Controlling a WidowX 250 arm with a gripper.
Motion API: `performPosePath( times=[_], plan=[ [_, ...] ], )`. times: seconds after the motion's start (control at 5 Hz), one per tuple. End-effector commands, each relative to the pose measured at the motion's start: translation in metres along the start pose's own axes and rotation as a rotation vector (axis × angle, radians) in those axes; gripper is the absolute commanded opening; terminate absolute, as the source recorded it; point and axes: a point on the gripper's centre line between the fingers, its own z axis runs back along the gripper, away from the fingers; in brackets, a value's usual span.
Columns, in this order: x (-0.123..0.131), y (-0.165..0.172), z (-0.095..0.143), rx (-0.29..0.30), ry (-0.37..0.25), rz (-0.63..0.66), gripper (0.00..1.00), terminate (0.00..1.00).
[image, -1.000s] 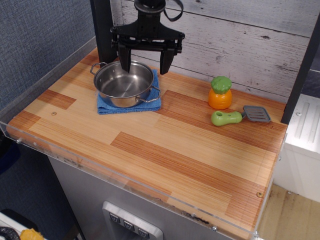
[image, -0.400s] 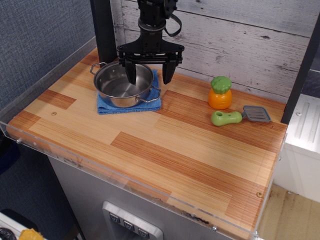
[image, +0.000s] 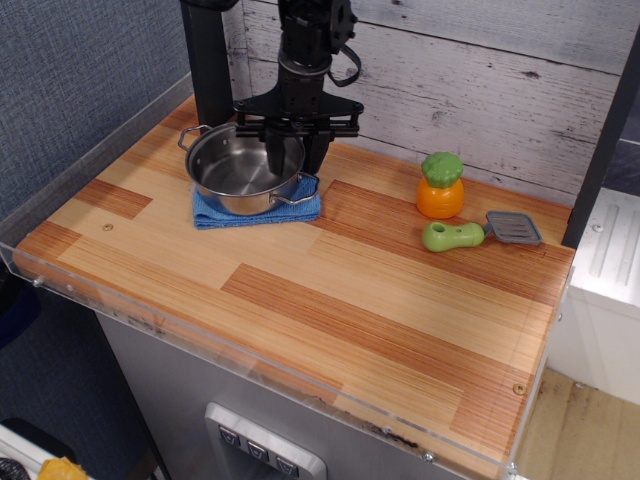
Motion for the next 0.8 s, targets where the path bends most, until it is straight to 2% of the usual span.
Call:
performPosePath(
  times=[0.0, 0.2, 0.6],
  plan=[
    [0.005, 0.001, 0.023, -0.045, -0.062, -0.029, 0.00, 0.00],
    [0.006, 0.006, 0.029, -0.055, -0.069, -0.021, 0.00, 0.00],
    [0.019, 0.016, 0.052, -0.080, -0.126, -0.058, 0.00, 0.00]
  ],
)
